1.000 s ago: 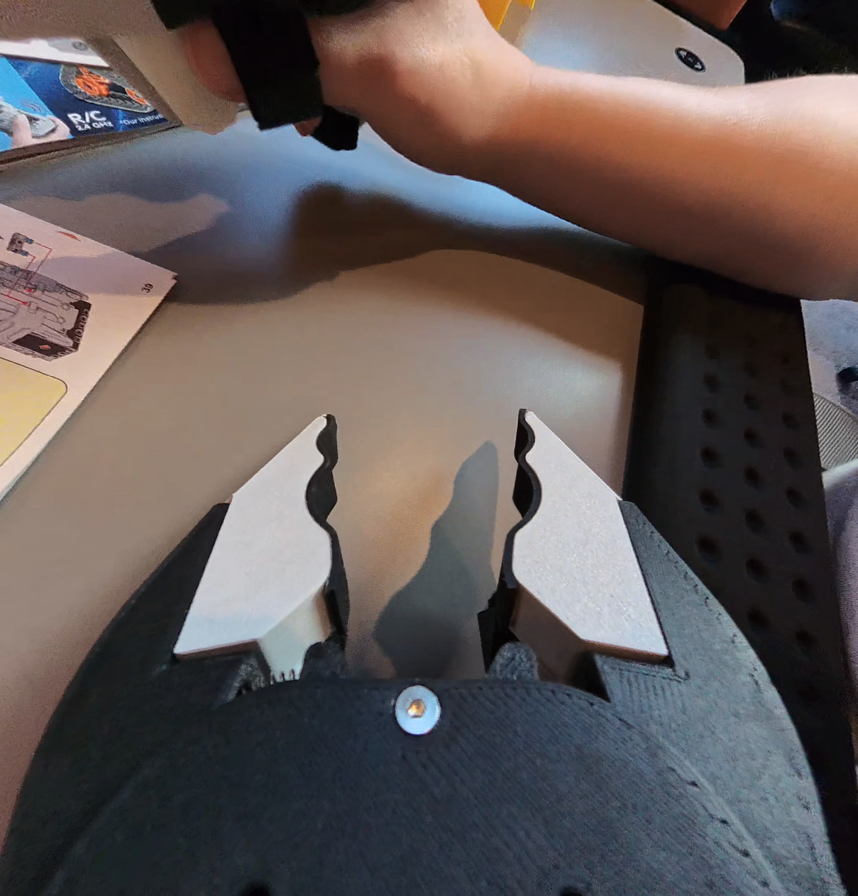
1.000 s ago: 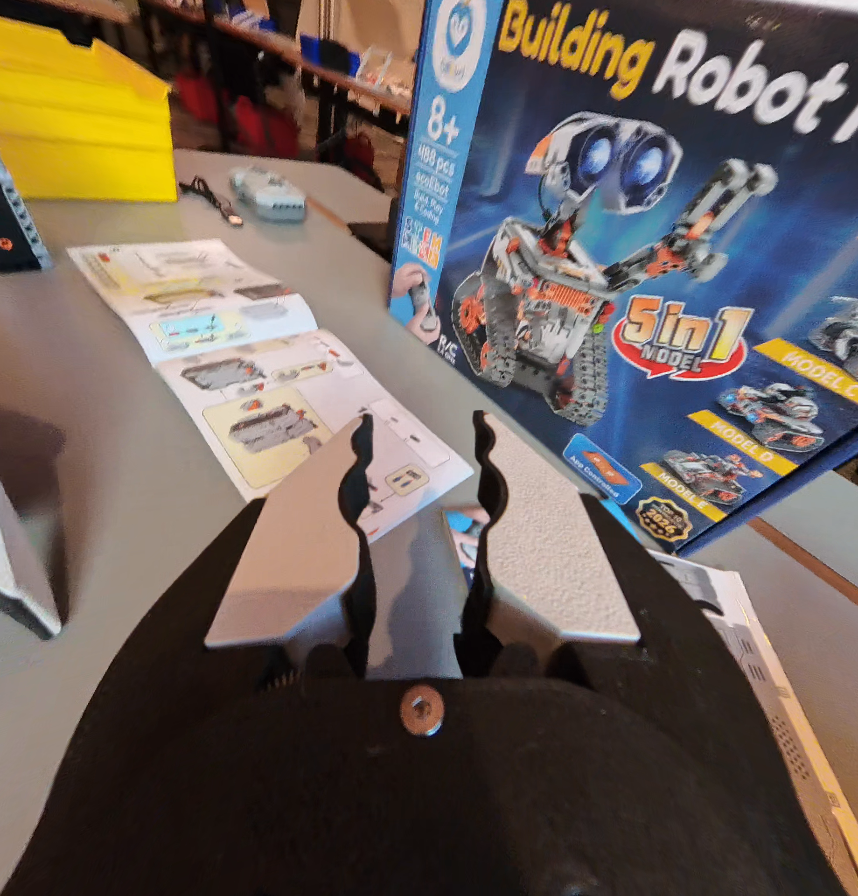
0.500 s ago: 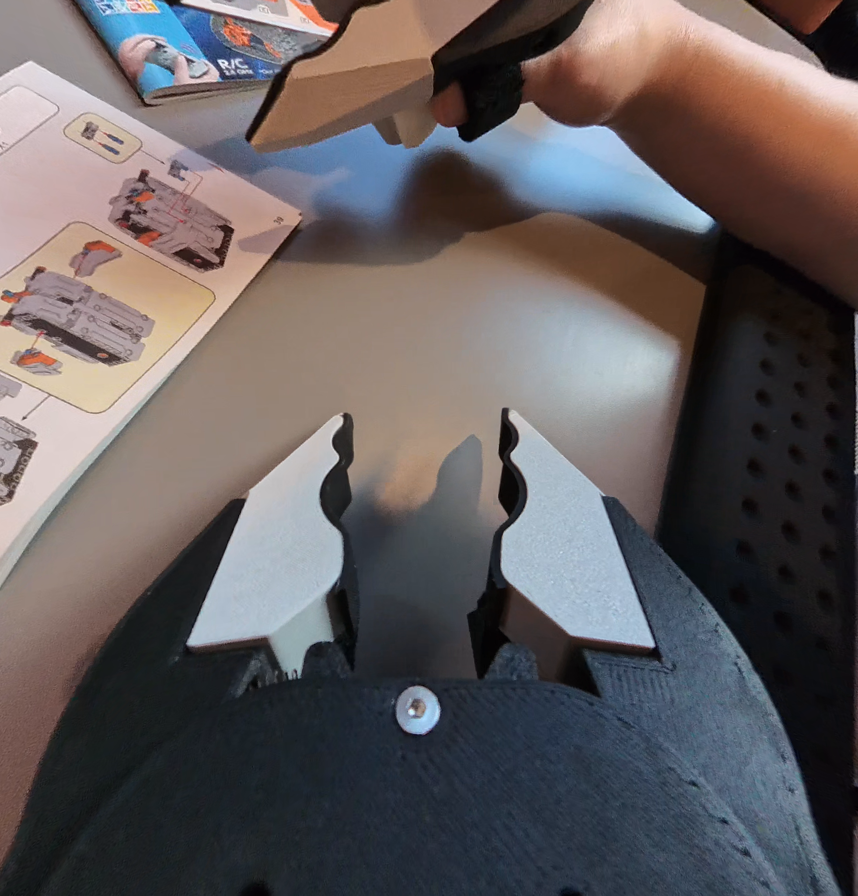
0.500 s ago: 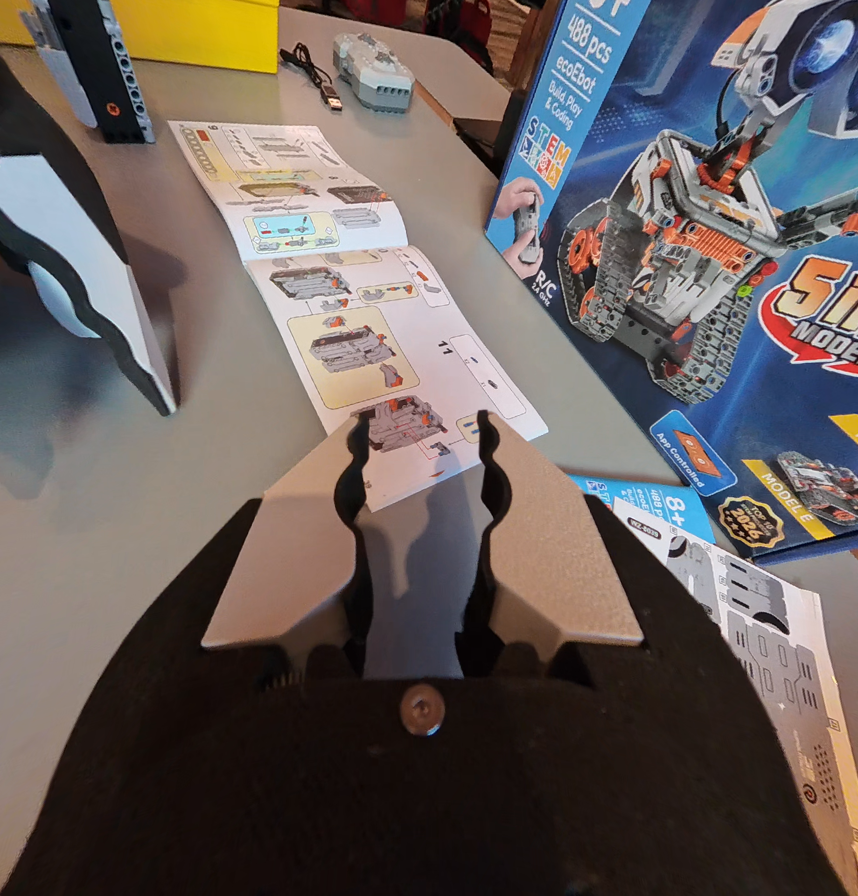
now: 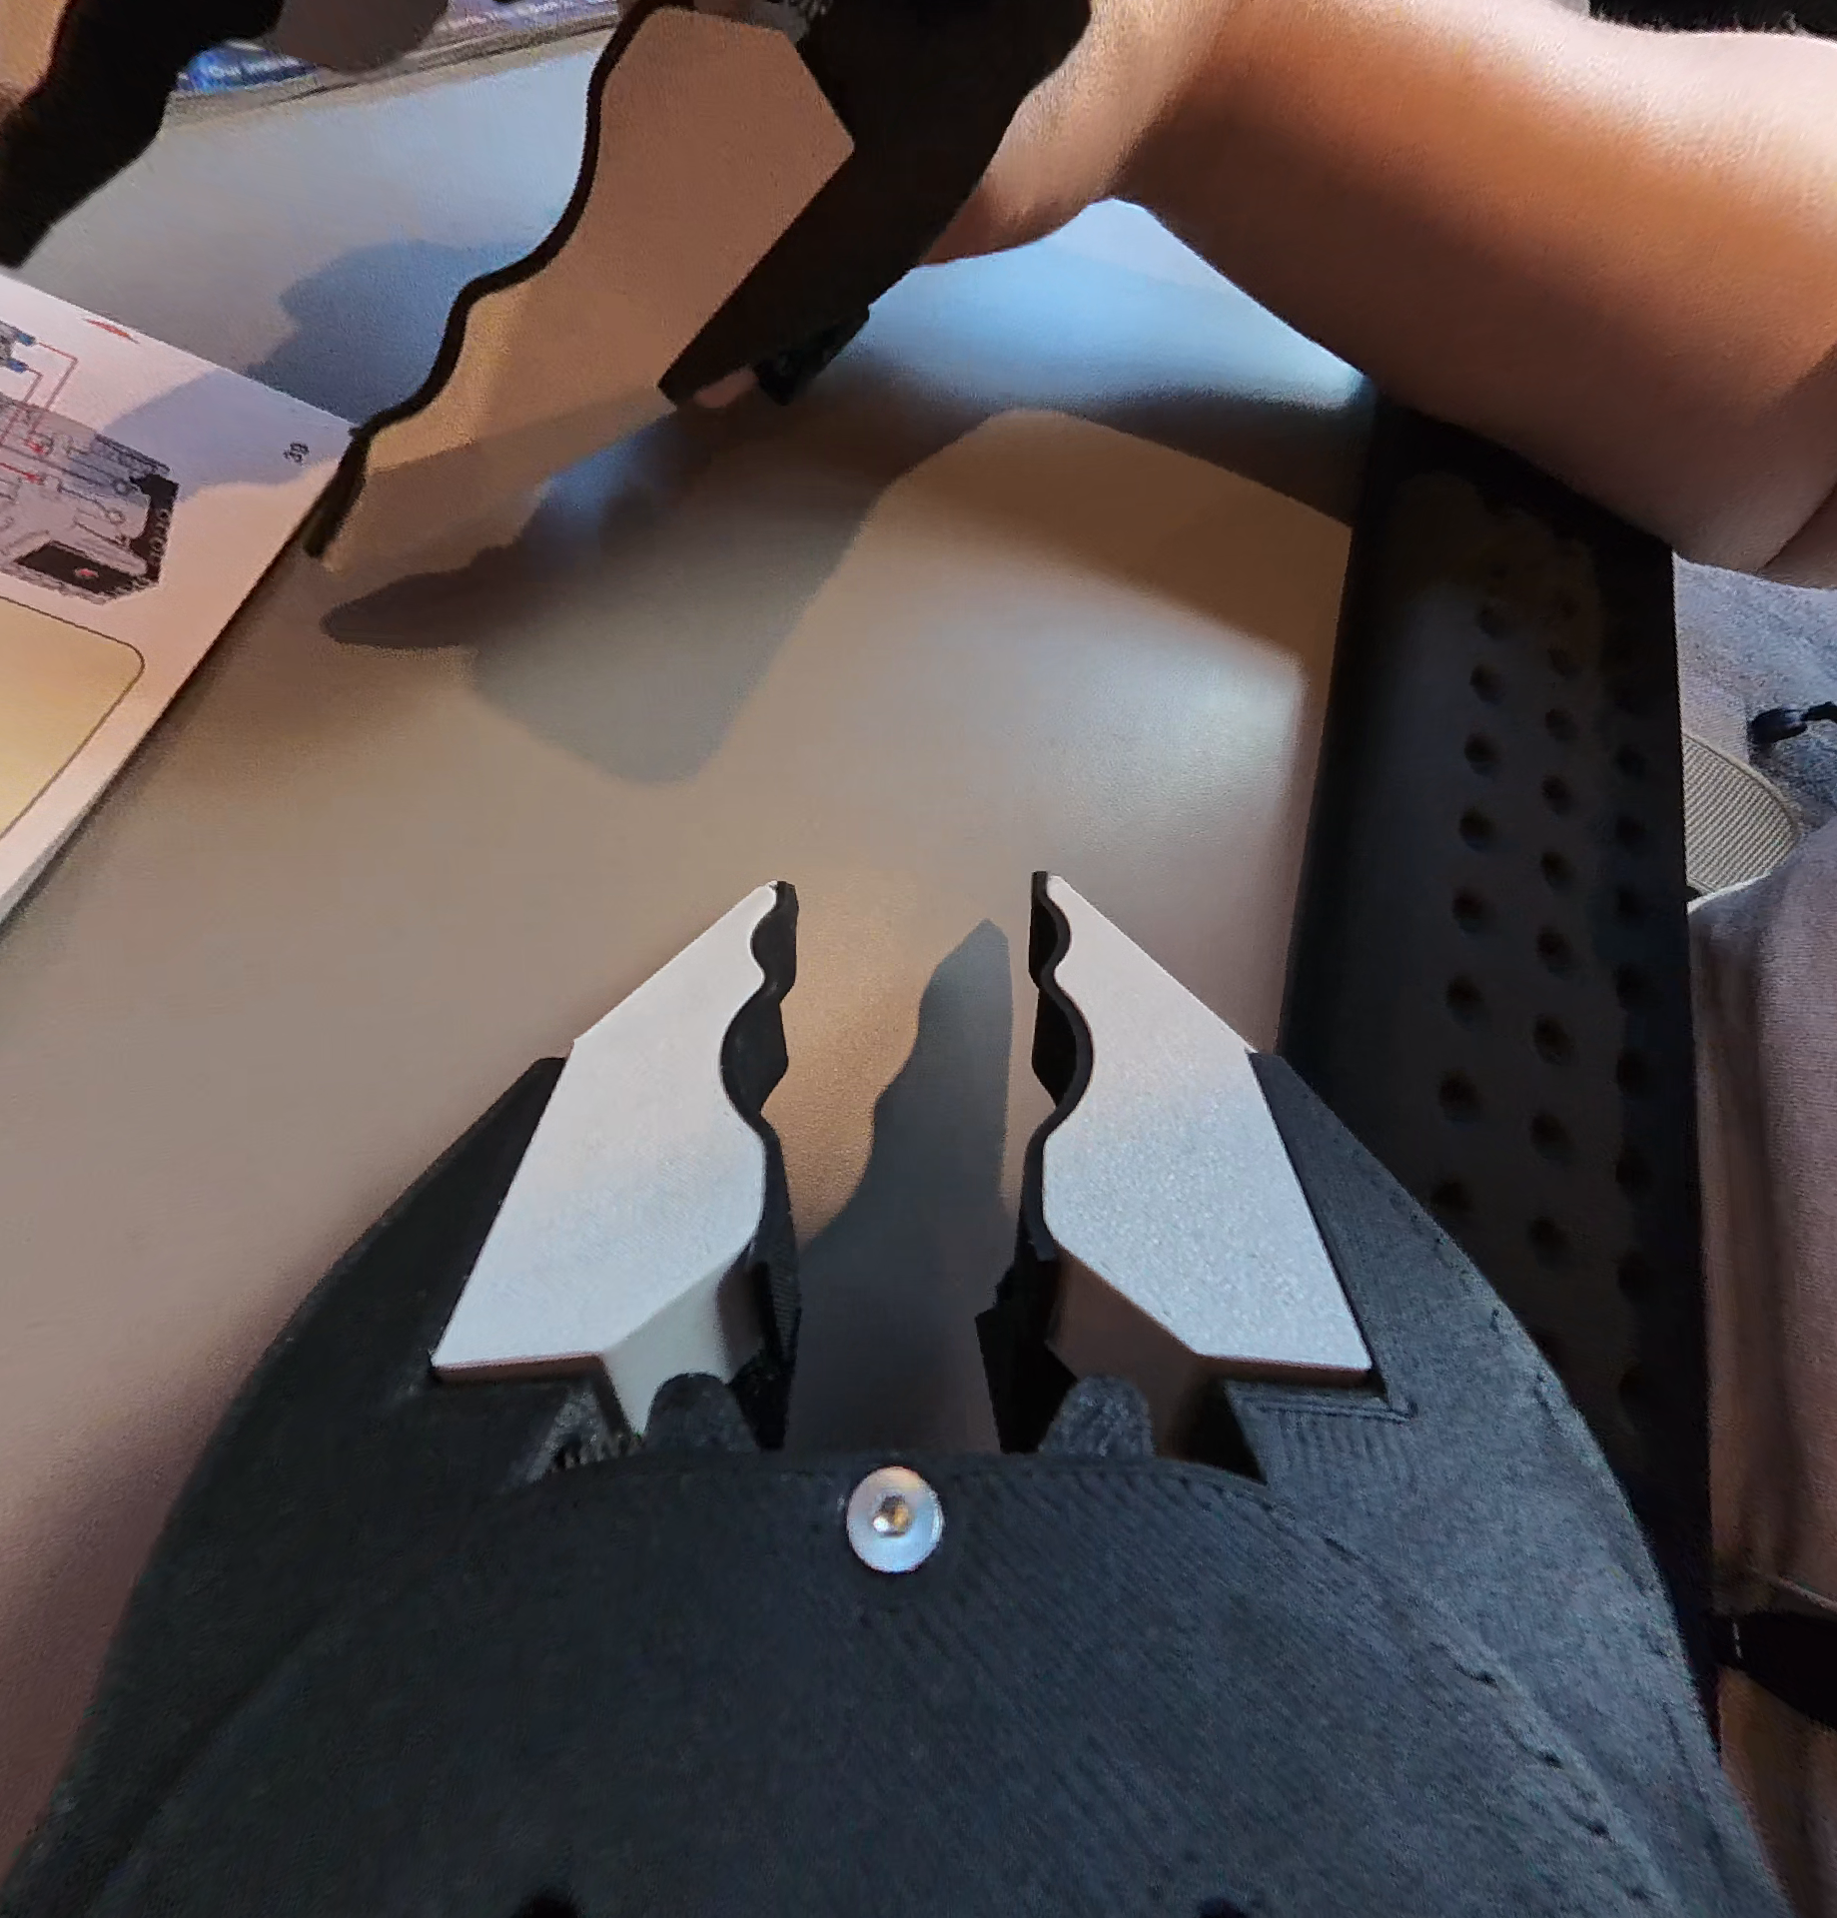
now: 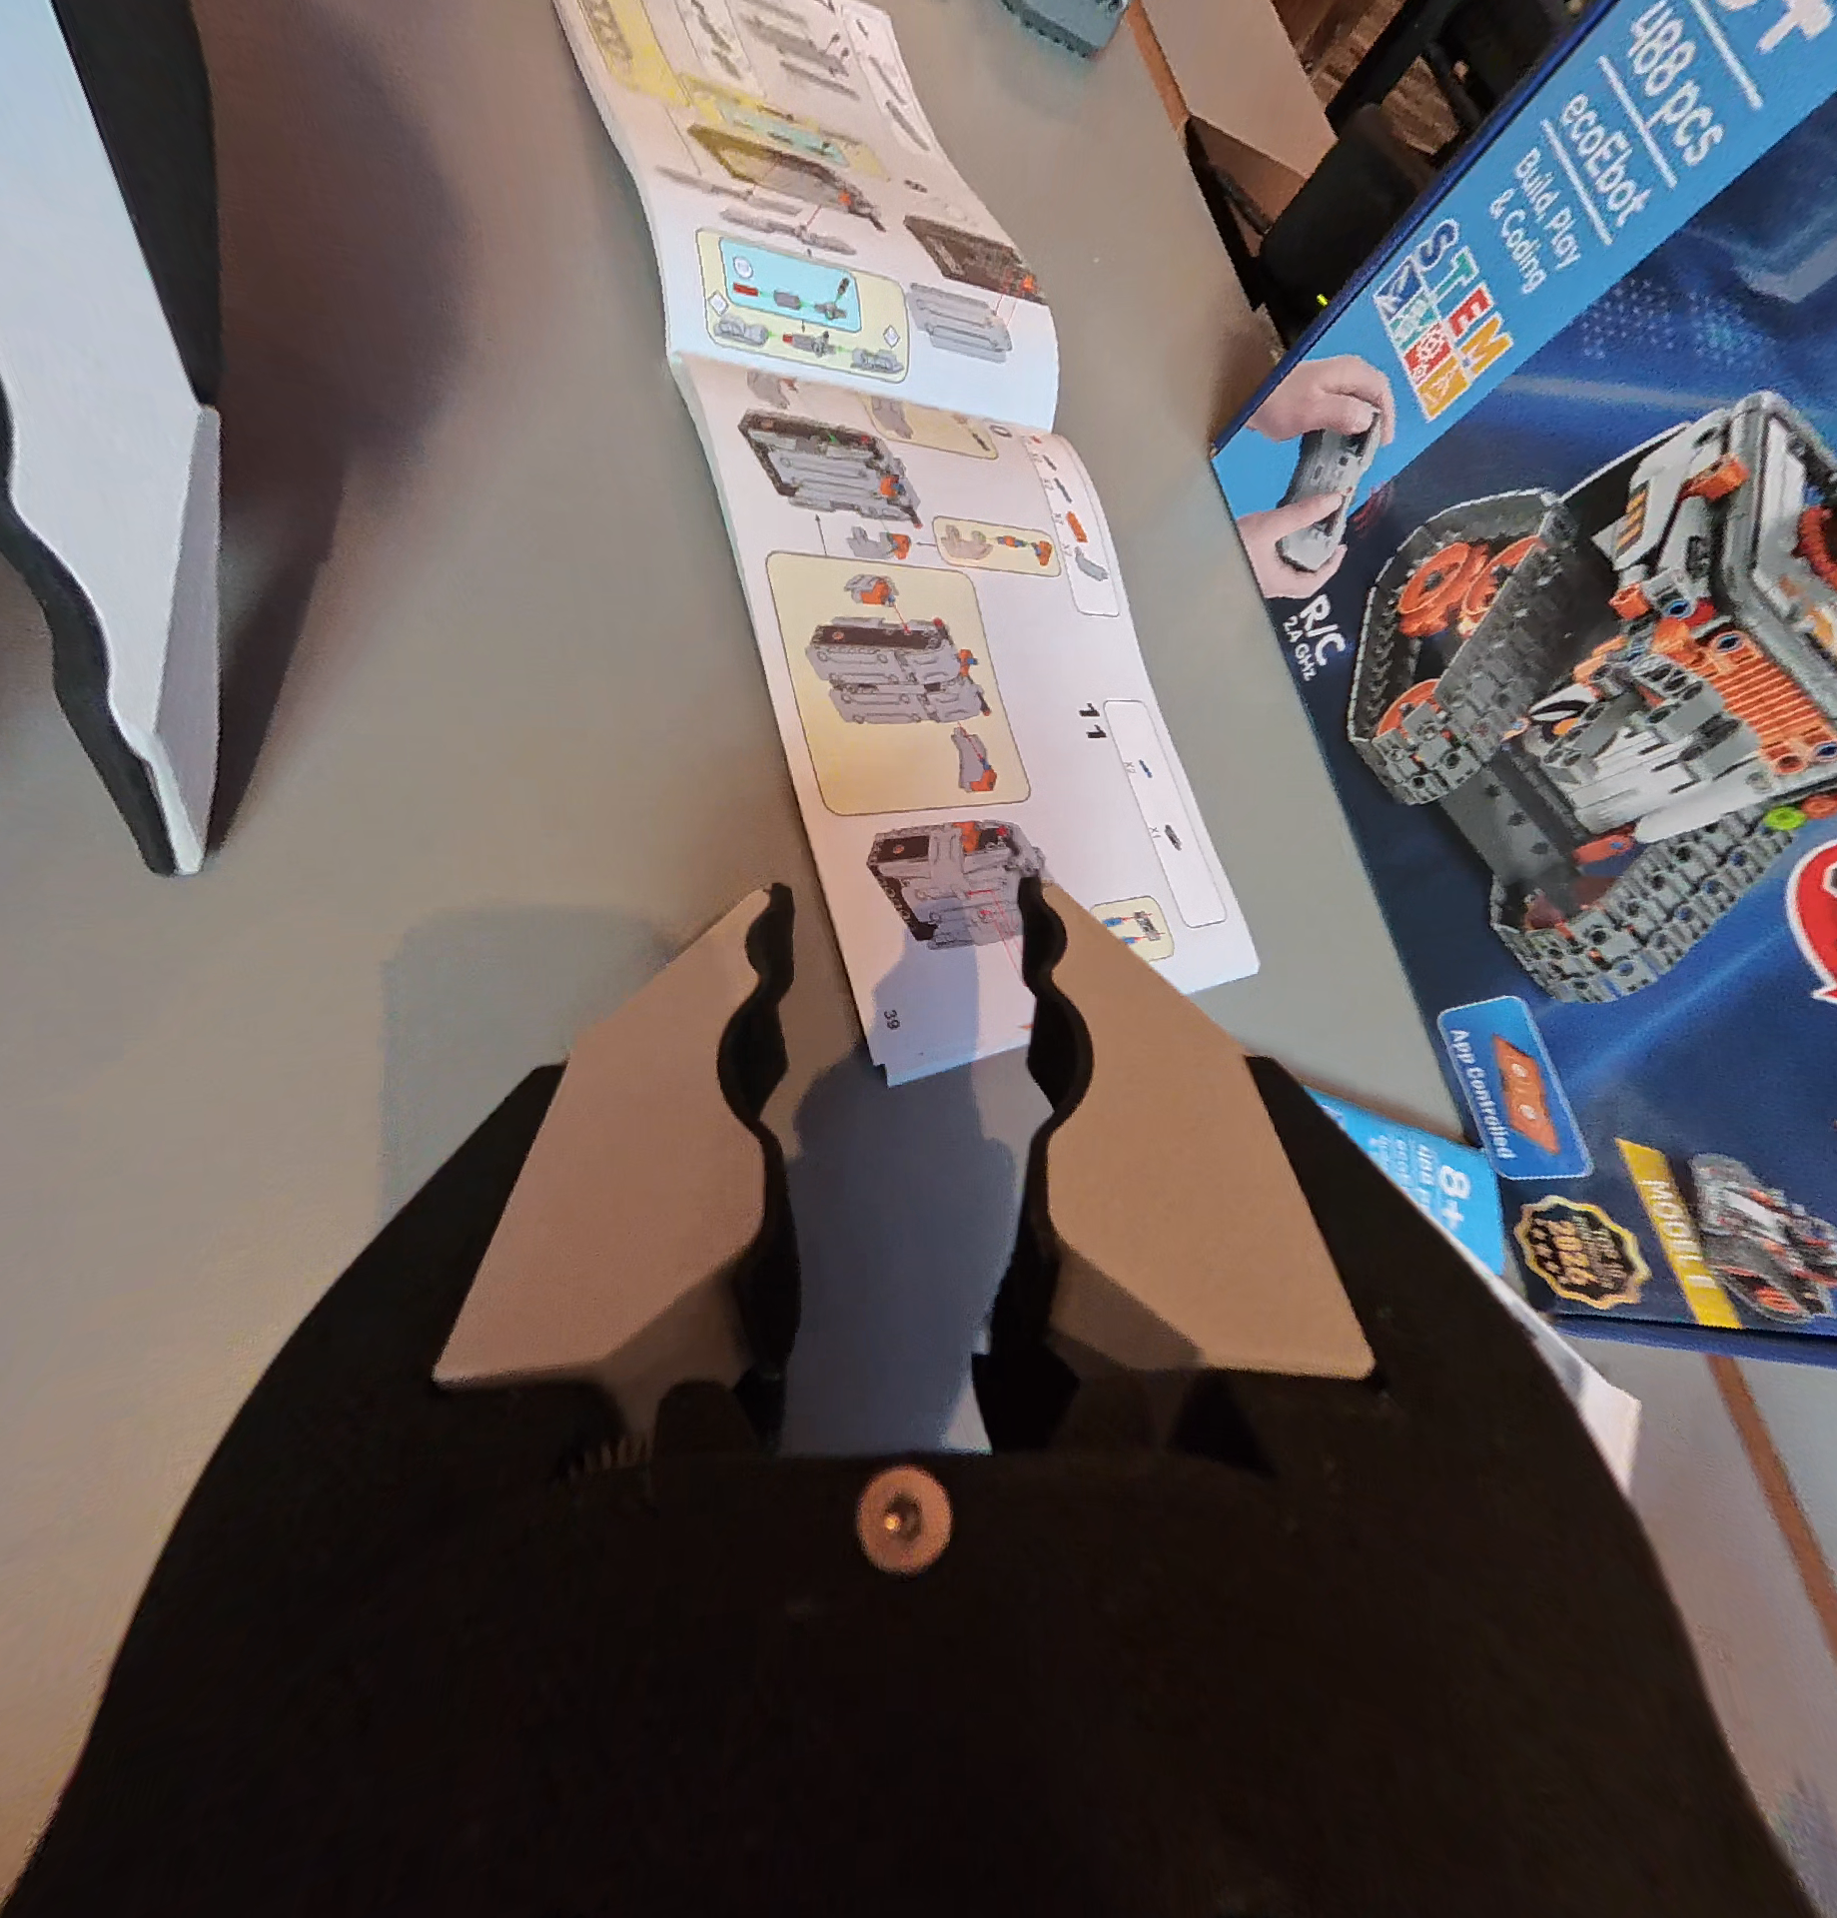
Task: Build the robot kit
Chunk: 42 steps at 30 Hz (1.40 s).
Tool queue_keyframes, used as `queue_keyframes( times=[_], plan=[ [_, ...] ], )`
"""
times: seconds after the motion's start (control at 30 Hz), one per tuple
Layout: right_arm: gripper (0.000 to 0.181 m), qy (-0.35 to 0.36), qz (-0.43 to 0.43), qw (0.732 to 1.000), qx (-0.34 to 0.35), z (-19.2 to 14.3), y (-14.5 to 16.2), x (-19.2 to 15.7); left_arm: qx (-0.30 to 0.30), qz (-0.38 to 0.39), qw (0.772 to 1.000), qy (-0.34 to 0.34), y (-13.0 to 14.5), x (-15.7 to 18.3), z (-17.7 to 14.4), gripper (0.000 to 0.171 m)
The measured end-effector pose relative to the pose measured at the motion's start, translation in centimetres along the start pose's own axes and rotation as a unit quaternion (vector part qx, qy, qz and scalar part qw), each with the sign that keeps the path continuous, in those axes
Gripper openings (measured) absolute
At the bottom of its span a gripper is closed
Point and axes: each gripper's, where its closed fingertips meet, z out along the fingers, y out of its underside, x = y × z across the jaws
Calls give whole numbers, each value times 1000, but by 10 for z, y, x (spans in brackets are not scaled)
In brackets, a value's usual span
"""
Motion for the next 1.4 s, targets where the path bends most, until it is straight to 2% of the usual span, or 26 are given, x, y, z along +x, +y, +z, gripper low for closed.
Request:
queue_keyframes(
  times=[0.03,0.2,0.4,0.7,1.4],
  plan=[
    [43,5,-4,1000,-1,-1,0,1,1,-2,1000,1,0,0,0,44],
    [42,0,14,1000,13,-2,-2,2,4,-19,1000,11,-1,0,-1,44],
    [42,5,-13,1000,4,-1,-3,1,5,-19,1000,6,-2,-2,-1,46],
    [42,5,-13,1000,11,-2,-6,1,22,-9,999,-27,-8,-14,-8,52],
    [42,6,-23,1000,9,-2,-7,-1,15,0,999,-37,-6,-14,-6,53]
  ],
)
